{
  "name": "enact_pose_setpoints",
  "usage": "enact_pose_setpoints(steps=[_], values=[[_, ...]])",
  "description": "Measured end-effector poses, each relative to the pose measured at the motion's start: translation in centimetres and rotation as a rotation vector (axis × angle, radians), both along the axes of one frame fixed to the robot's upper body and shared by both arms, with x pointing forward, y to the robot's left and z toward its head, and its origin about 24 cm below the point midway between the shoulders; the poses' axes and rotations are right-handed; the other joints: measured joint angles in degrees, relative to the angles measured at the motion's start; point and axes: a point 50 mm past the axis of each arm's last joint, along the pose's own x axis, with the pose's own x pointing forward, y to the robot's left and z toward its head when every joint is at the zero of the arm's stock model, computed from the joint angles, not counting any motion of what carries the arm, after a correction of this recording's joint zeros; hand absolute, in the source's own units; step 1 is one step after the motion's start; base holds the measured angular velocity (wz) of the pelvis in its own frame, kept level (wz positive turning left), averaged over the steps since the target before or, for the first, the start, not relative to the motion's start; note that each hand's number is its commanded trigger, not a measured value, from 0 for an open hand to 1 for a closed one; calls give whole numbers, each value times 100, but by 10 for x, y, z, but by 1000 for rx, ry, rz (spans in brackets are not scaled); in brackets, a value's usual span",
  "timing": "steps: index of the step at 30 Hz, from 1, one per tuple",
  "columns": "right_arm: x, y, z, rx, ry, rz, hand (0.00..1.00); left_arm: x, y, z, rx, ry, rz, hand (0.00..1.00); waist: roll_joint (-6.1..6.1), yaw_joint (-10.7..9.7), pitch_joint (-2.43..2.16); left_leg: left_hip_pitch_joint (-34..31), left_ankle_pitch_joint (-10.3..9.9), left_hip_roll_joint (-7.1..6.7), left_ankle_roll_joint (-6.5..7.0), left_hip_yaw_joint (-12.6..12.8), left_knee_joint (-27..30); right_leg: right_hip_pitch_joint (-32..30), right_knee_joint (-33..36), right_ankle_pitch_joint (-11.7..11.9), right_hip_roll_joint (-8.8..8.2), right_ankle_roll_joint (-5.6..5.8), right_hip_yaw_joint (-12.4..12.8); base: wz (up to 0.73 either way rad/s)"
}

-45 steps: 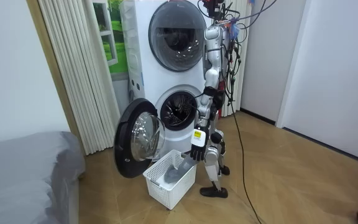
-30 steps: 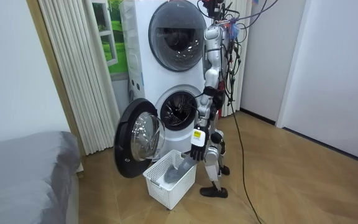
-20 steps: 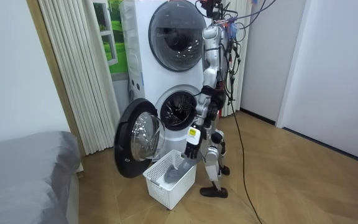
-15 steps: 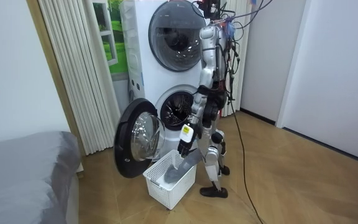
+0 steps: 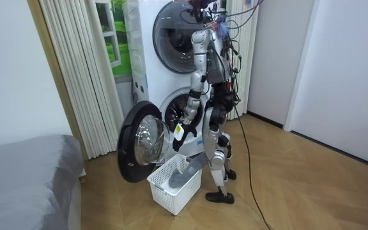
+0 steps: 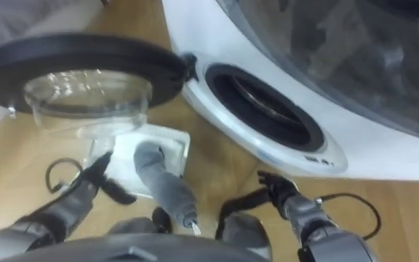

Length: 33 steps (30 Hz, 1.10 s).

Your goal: Put towel into washing machine

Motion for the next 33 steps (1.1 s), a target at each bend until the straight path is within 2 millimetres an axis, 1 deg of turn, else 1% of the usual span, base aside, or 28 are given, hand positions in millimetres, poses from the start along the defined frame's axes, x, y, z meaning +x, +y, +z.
enact_pose_setpoints(steps=[1, 2, 3, 4, 5, 6, 7, 8, 9, 10, 12, 13, 14, 16, 17, 18, 19, 20, 21, 22, 23, 24, 25, 28, 29, 30, 31, 33], values=[[9, 8, 3, 5, -28, 9, 0, 7, 1, 4, 3, -22, -7, 0, -60, 21, 13, -234, -13, 16, -18, -194, 212, -328, -623, 164, 209, -195, 268, -48], [14, 12, 4, 11, -41, 18, 0, 7, 4, 4, 6, -19, -2, 0, -143, 2, -3, -406, -59, -35, -67, -183, 400, -413, -967, 715, 192, -251, 269, -26], [17, 11, 6, 4, -57, 23, 0, 10, -2, 4, -5, -13, -4, 0, -22, -127, 28, -689, -287, -19, -181, -119, 743, -495, -975, 848, 183, -289, 13, 13], [19, 11, 7, -4, -70, 17, 0, 15, -6, 6, -12, -25, -15, 0, 90, -227, 90, -922, -343, 45, -197, 13, 993, -593, -892, 839, 208, -304, -33, 25], [20, 12, 7, -3, -72, 17, 0, 18, -7, 8, -14, -35, -19, 0, 104, -277, 97, -1029, -332, 66, -190, 100, 1067, -673, -834, 837, 200, -306, -15, 25], [24, 14, 9, 6, -83, 16, 0, 24, -5, 12, -12, -55, -26, 0, 103, -337, 97, -1179, -323, 108, -180, 267, 1108, -870, -681, 832, 202, -301, 79, 19], [29, 15, 11, 9, -102, 19, 0, 30, -6, 15, -6, -73, -40, 0, 85, -365, 94, -1288, -324, 104, -177, 349, 1121, -1075, -532, 826, 190, -293, 146, 16], [32, 15, 13, 12, -113, 20, 0, 34, -7, 17, -2, -83, -51, 0, 77, -369, 95, -1358, -325, 96, -176, 384, 1140, -1172, -481, 824, 197, -290, 148, 12], [38, 15, 16, 17, -128, 17, 0, 39, -10, 21, 7, -100, -81, 0, 70, -374, 94, -1536, -340, 93, -148, 521, 1245, -1332, -442, 824, 176, -289, 182, 4], [43, 16, 18, 21, -142, 20, 0, 46, -13, 25, 21, -117, -116, 0, 67, -365, 93, -1721, -379, 92, -81, 598, 1375, -1488, -412, 822, 156, -284, 180, 0], [52, 19, 23, 28, -162, 43, 0, 50, -14, 28, 54, -124, -165, 0, 67, -379, 96, -2015, -413, 96, -24, 701, 1547, -1762, -323, 846, 130, -247, 232, -4], [57, 21, 26, 34, -176, 51, 0, 55, -15, 31, 80, -134, -206, 0, 72, -406, 101, -2218, -406, 100, 7, 736, 1666, -1933, -266, 878, 101, -250, 228, 0], [58, 22, 27, 36, -183, 56, 0, 58, -15, 33, 94, -142, -225, 0, 73, -409, 101, -2317, -404, 100, 19, 736, 1721, -2020, -242, 896, 91, -259, 219, 11], [65, 26, 32, 52, -216, 61, 0, 69, -14, 42, 151, -178, -290, 0, 85, -482, 110, -2782, -431, 127, 73, 737, 1957, -2414, -105, 934, 80, -282, 243, 5], [68, 26, 34, 58, -228, 57, 0, 72, -15, 44, 162, -190, -302, 0, 99, -496, 119, -2895, -440, 138, 85, 737, 2041, -2505, -70, 943, 81, -274, 246, 0], [71, 24, 36, 66, -240, 46, 0, 79, -17, 50, 179, -216, -330, 0, 134, -524, 148, -3135, -464, 157, 112, 738, 2224, -2717, 44, 953, 70, -261, 255, 0], [75, 22, 39, 72, -253, 36, 0, 86, -20, 56, 193, -246, -353, 0, 157, -535, 163, -3398, -496, 186, 148, 782, 2403, -2992, 200, 953, 50, -260, 277, -4], [77, 21, 41, 77, -263, 30, 0, 90, -21, 59, 208, -260, -371, 0, 166, -535, 170, -3525, -509, 199, 160, 800, 2493, -3118, 268, 956, 45, -262, 291, -8], [82, 20, 44, 87, -279, 17, 0, 96, -22, 65, 237, -285, -398, 0, 182, -573, 183, -3765, -528, 209, 173, 810, 2642, -3358, 387, 975, 44, -273, 320, -10], [86, 22, 47, 108, -298, 2, 0, 99, -20, 68, 269, -299, -422, 0, 198, -652, 193, -3941, -542, 228, 175, 821, 2769, -3537, 497, 1007, 38, -325, 330, -11], [87, 23, 48, 116, -306, 0, 0, 100, -20, 69, 282, -302, -435, 0, 200, -672, 195, -4010, -556, 246, 176, 832, 2831, -3609, 535, 1011, 44, -331, 335, -16], [89, 24, 50, 134, -315, -10, 0, 102, -20, 71, 304, -310, -460, 0, 202, -695, 195, -4141, -606, 305, 173, 872, 2954, -3745, 610, 1017, 63, -353, 355, -18], [92, 25, 52, 145, -324, -22, 0, 104, -21, 73, 320, -327, -474, 0, 202, -730, 195, -4270, -622, 304, 152, 887, 3010, -3885, 657, 1021, 58, -359, 359, -15], [101, 27, 59, 174, -354, -26, 0, 113, -29, 82, 383, -375, -549, 0, 218, -842, 205, -4625, -655, 316, 154, 885, 3211, -4256, 827, 1023, 53, -365, 408, -5], [103, 27, 60, 179, -361, -24, 0, 115, -31, 83, 393, -380, -566, 0, 218, -860, 205, -4683, -668, 322, 156, 885, 3252, -4315, 875, 1024, 50, -387, 409, 0], [106, 30, 63, 185, -370, -12, 0, 116, -33, 85, 413, -387, -600, 0, 218, -914, 205, -4775, -708, 346, 163, 886, 3354, -4415, 983, 997, 45, -417, 404, -3], [110, 33, 66, 185, -386, 12, 0, 116, -36, 85, 429, -390, -628, 0, 221, -955, 207, -4879, -747, 400, 173, 890, 3459, -4496, 1053, 976, 60, -424, 394, -4], [117, 37, 72, 178, -408, 41, 0, 119, -39, 88, 448, -400, -659, 0, 220, -990, 206, -5028, -782, 419, 182, 887, 3561, -4650, 1143, 957, 61, -432, 396, -2]])
